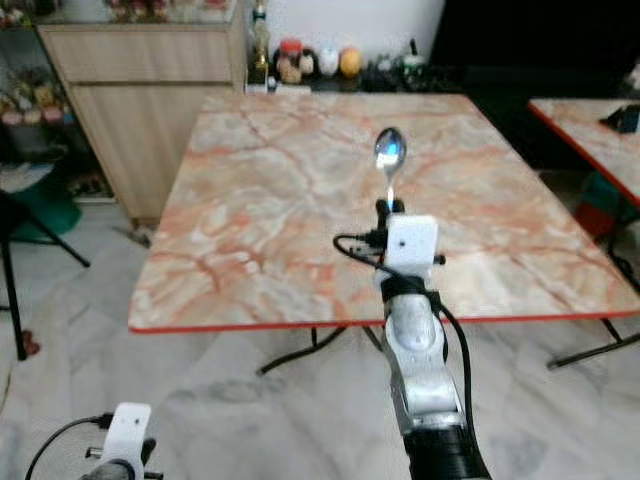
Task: Setting the table
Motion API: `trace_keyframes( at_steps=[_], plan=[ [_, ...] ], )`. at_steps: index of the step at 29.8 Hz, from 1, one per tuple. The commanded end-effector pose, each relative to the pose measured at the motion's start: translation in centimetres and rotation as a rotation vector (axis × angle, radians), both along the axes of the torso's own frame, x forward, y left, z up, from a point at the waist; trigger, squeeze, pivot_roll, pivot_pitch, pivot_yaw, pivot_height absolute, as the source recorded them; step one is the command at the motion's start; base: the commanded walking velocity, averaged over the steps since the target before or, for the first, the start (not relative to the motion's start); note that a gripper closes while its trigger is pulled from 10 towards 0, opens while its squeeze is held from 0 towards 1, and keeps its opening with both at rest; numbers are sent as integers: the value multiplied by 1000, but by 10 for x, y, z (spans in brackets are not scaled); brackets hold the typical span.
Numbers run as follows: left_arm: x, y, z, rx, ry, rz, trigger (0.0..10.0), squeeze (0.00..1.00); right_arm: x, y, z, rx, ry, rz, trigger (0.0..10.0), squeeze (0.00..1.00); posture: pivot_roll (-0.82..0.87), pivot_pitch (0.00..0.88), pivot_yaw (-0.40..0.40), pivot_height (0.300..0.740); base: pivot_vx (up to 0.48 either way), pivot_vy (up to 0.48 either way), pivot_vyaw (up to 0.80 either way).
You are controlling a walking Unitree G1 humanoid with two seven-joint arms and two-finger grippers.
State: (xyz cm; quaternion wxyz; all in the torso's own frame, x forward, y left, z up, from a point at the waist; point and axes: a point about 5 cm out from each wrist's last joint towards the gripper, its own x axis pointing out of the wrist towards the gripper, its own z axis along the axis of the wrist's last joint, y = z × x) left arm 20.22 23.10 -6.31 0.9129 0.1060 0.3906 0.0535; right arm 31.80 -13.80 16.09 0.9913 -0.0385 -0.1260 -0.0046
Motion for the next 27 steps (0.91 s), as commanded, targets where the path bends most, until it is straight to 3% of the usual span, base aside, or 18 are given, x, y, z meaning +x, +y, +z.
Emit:
trace_keyframes(
  at_steps=[1,27],
  plan=[
    [-3,-6,-4,-13,25,-6,10000,0,-1,-8,2,-3,-1,-23,10000,0,9,0,1,740,0,-368,0],
    [-8,-5,-7,-18,47,-2,10000,0,0,-4,6,-7,-22,-21,10000,0,9,0,6,740,0,-369,0]
  ],
)
